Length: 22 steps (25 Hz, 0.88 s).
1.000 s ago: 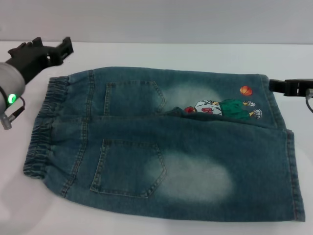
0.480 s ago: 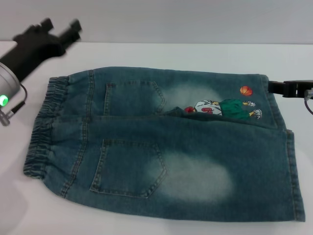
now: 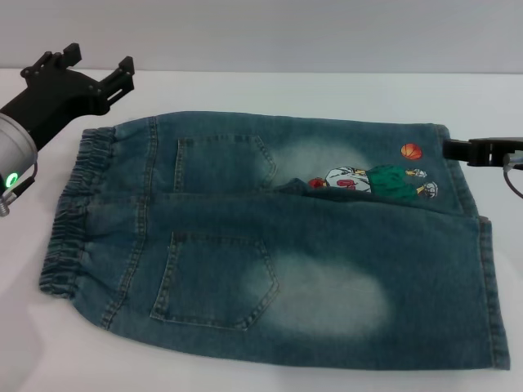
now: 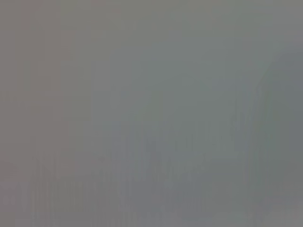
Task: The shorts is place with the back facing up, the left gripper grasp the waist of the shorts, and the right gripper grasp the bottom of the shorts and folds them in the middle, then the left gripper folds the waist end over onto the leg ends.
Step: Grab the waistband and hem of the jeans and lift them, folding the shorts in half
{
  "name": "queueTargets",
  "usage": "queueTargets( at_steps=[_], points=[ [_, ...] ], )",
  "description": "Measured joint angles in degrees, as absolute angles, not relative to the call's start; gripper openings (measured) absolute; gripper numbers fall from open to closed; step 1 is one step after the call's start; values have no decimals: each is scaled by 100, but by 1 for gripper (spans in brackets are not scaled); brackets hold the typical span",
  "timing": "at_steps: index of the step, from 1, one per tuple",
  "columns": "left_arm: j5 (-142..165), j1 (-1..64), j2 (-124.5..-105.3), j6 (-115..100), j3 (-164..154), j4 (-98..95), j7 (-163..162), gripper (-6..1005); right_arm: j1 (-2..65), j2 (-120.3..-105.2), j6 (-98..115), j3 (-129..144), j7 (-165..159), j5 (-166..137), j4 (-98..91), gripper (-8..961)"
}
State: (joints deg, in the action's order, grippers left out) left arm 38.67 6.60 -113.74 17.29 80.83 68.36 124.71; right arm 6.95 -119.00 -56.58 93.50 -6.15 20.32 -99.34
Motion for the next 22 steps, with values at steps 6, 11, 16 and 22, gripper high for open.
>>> queueTargets(
  at_steps=[6, 11, 16, 22],
  points=[
    [3943, 821, -11375, 2326, 8554, 6291, 11655, 811, 636, -11910, -5351, 9374, -497, 2156, -9808, 644],
    [3976, 1236, -10996, 2701, 8627, 5732, 10374, 810, 686, -11898, -5063, 9343, -392, 2364, -9532, 644],
    [4328, 1527, -10670, 3021, 8583, 5483, 9216, 810, 734, -11893, -4887, 9366, -360, 2374, -9451, 644],
    [6430, 1742, -10663, 3059, 8859, 5606, 7009, 809, 798, -11891, -4860, 9396, -360, 2388, -9399, 645]
  ],
)
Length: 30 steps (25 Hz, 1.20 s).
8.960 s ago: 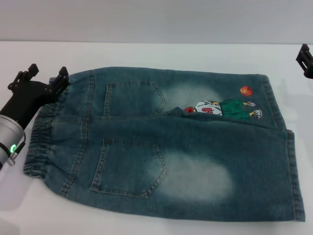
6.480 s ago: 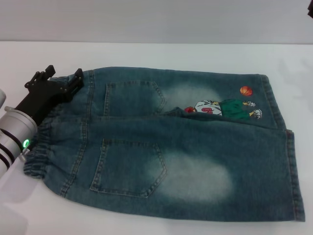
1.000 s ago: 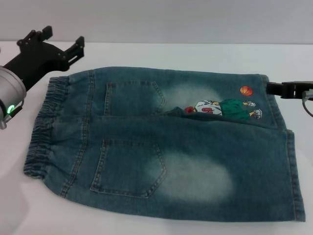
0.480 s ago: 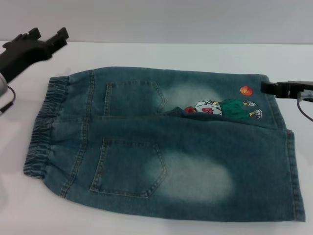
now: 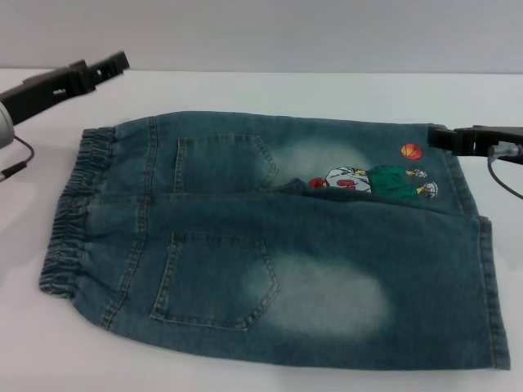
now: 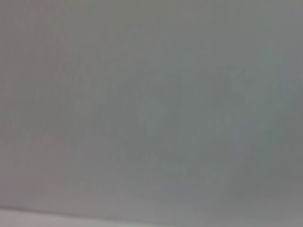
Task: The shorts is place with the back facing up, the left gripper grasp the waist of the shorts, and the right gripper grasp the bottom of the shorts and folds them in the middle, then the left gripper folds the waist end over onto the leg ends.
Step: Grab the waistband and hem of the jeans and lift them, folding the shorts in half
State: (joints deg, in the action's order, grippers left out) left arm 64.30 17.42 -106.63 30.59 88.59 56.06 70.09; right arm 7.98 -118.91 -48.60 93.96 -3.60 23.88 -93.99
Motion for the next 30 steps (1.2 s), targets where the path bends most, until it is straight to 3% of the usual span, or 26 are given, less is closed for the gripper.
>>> queueTargets(
  at_steps=[5, 8, 9, 11, 30],
  points=[
    [8091, 1820, -10907, 3129, 9291, 5716, 6038, 809, 824, -11891, -4860, 9443, -360, 2423, -9390, 645],
    [9515, 1851, -11442, 3668, 10364, 5892, 5836, 809, 828, -11891, -4872, 9489, -360, 2440, -9383, 645],
    [9515, 1851, -11442, 3668, 10364, 5892, 5836, 809, 828, -11892, -4880, 9504, -360, 2440, -9383, 645],
    [10192, 1747, -11760, 3881, 10831, 6322, 5848, 809, 828, -11892, -4893, 9520, -360, 2443, -9388, 645],
    [9828, 1360, -11835, 3806, 10696, 6745, 6310, 808, 816, -11900, -5038, 9738, -360, 2472, -9499, 643]
  ],
)
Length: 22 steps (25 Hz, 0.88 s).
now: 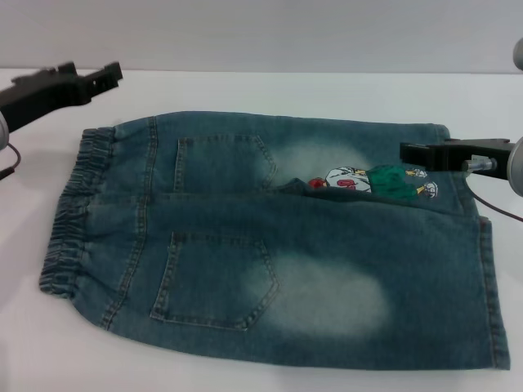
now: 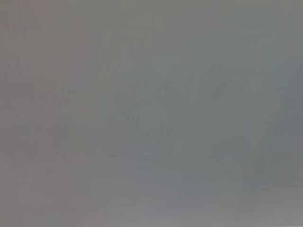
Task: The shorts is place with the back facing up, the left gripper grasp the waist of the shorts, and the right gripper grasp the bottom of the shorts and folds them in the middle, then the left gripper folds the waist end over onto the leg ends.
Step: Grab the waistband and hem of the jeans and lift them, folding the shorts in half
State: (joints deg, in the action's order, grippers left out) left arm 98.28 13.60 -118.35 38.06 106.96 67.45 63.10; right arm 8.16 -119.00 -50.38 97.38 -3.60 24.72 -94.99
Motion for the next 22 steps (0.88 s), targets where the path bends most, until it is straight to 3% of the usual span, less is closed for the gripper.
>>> queueTargets(
  at_steps=[13, 22],
  points=[
    [9936, 986, -11807, 2639, 9809, 7493, 6620, 807, 776, -11900, -5054, 9714, -361, 2472, -9572, 641],
    [10718, 833, -11816, -216, 7946, 7550, 7892, 804, 824, -11892, -5025, 9681, -369, 2472, -9540, 639]
  ],
)
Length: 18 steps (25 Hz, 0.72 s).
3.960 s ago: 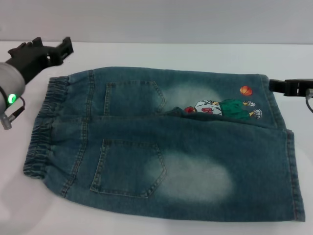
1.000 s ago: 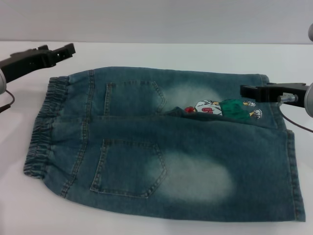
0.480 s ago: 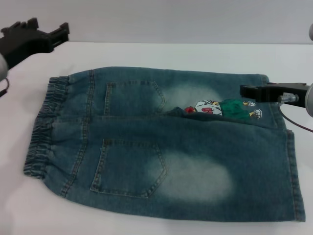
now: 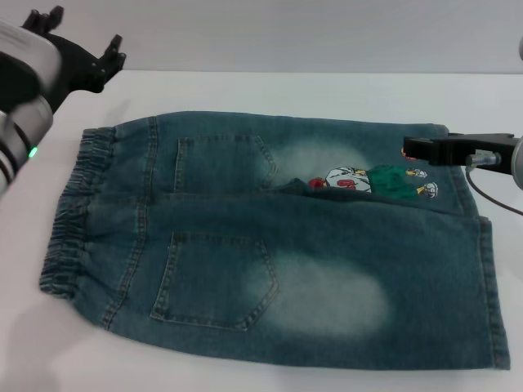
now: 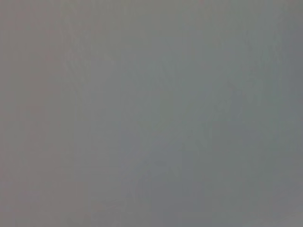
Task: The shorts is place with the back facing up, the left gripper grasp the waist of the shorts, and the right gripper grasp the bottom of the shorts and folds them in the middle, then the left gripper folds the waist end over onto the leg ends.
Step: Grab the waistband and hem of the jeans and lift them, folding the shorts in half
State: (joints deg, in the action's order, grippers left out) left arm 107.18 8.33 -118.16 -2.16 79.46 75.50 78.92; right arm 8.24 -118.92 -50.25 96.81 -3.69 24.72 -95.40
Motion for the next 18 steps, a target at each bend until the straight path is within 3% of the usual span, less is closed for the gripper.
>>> queueTargets(
  at_steps=[3, 12, 18],
  points=[
    [11108, 986, -11839, -1922, 7181, 7060, 8118, 804, 833, -11892, -5012, 9678, -381, 2471, -9538, 639],
    [11138, 1338, -11811, -3347, 6551, 6321, 6689, 802, 889, -11886, -5000, 9668, -382, 2457, -9516, 641],
    [12860, 1295, -11694, -3995, 6556, 5797, 1522, 801, 875, -11884, -4999, 9667, -382, 2456, -9505, 640]
  ],
)
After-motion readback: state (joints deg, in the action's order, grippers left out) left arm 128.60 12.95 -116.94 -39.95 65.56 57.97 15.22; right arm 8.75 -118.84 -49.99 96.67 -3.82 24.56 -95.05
